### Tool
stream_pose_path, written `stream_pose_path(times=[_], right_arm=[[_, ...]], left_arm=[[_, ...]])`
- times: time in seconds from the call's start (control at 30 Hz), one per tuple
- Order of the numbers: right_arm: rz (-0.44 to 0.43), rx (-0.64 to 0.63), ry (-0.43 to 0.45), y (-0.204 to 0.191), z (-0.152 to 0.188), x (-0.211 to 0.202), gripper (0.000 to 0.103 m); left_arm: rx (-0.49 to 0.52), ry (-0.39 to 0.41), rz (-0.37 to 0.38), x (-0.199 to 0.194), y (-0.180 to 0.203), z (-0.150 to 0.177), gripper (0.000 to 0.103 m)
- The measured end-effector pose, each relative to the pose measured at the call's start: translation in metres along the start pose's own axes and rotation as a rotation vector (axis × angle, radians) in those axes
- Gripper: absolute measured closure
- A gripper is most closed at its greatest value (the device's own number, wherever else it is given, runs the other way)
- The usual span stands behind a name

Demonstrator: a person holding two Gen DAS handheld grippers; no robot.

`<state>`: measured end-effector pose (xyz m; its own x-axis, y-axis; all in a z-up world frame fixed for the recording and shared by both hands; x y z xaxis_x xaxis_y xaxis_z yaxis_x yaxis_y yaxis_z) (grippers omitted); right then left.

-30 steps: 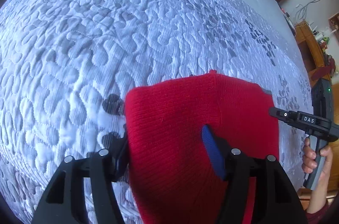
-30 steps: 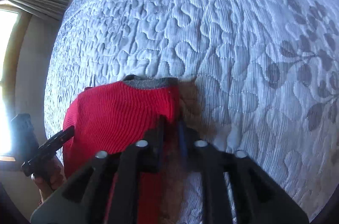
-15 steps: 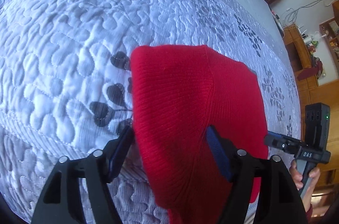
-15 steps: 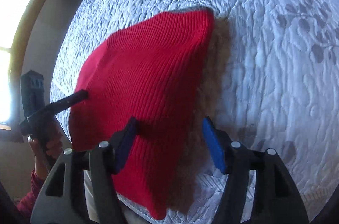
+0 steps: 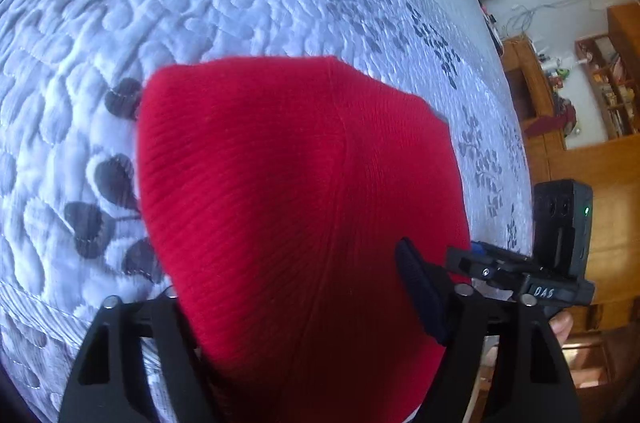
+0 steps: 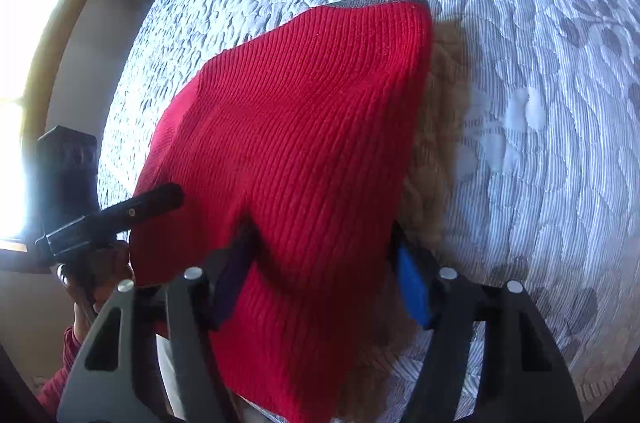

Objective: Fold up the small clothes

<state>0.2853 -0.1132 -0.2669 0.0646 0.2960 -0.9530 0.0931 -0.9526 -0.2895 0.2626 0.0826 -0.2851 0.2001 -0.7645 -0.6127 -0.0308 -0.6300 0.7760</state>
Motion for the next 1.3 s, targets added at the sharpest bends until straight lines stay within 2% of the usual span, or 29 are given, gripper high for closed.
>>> stream_pose_path(times=[0.03, 0.1, 0.23, 0.33, 0.43, 0.57, 0.73, 0.93, 1.07, 1.17, 1.2, 1.23, 1.3], right_arm=[[-0.002, -0.002, 0.002, 0.0, -0.001, -0.001, 0.042], [-0.007, 0.0, 0.008, 0.0, -0.002, -0.001, 0.048], [0.001, -0.006, 0.032, -0.001, 0.001, -0.006, 0.063], [-0.021, 0.009, 0.049, 0.002, 0.005, -0.018, 0.07], [-0.042, 0.017, 0.064, 0.006, 0.013, -0.034, 0.072], [-0.06, 0.021, 0.07, 0.019, 0.026, -0.056, 0.073], [-0.026, 0.054, 0.093, 0.068, 0.038, -0.096, 0.073], [0.058, 0.106, 0.121, 0.144, 0.019, -0.136, 0.073], [0.122, 0.153, 0.141, 0.2, -0.009, -0.131, 0.072], [0.149, 0.212, 0.108, 0.231, -0.016, -0.105, 0.071], [0.146, 0.232, 0.092, 0.241, -0.015, -0.092, 0.069], [0.137, 0.238, 0.097, 0.243, -0.015, -0.088, 0.063], [0.107, 0.254, 0.128, 0.247, -0.01, -0.086, 0.056]], left_arm=[[-0.021, 0.009, 0.002, -0.005, -0.003, -0.005, 0.053], [-0.057, 0.005, 0.04, -0.009, -0.007, -0.009, 0.06], [-0.004, -0.003, 0.002, -0.006, -0.001, -0.005, 0.071], [0.01, 0.025, 0.024, -0.011, 0.01, -0.002, 0.074], [0.015, 0.032, 0.069, -0.015, 0.03, 0.006, 0.075], [0.065, 0.013, 0.076, -0.007, 0.064, 0.022, 0.075], [0.108, -0.028, 0.107, 0.021, 0.115, 0.038, 0.076], [0.12, -0.054, 0.148, 0.077, 0.173, 0.023, 0.076], [0.14, -0.041, 0.074, 0.127, 0.183, 0.006, 0.075], [0.164, -0.039, -0.039, 0.165, 0.169, -0.001, 0.075], [0.163, -0.045, -0.093, 0.178, 0.159, 0.0, 0.073], [0.162, -0.046, -0.113, 0.184, 0.154, 0.0, 0.069], [0.166, -0.031, -0.108, 0.185, 0.151, 0.0, 0.065]])
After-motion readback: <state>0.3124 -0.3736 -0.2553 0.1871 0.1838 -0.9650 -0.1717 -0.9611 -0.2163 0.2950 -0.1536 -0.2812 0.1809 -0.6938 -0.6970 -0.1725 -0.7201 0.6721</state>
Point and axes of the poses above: each gripper's, at about its wrist camera, not at the fingertips, and x roughly the way its jaws point, y to its right, z to its underside, the point moved 8 cm from there along x, roughly the way its jaws point, and after that the axes turned 15 degrees about z, right-handed, at the moved point
